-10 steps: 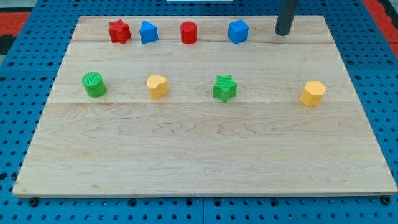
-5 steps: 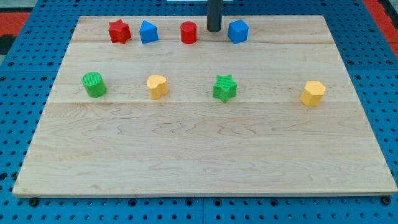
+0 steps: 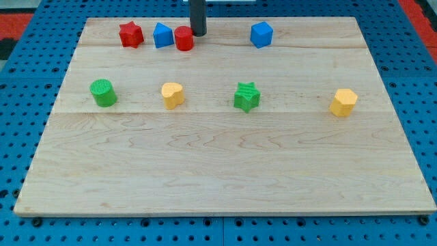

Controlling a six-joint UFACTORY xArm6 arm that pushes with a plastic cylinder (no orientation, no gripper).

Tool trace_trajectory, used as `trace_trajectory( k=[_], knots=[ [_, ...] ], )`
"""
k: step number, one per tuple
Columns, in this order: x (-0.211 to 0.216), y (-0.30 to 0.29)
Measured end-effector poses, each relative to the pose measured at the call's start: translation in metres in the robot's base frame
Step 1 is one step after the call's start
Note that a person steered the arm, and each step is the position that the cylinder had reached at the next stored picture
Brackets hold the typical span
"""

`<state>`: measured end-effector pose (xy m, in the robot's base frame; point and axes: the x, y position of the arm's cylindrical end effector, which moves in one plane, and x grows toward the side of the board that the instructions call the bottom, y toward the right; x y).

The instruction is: Move red circle closer to the blue triangle

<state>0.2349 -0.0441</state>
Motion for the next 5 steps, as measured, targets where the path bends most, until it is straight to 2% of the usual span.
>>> trace_trajectory(
  k=[3,5],
  knots=[
    [-0.007,0.000],
    [0.070,-0.003]
  ],
)
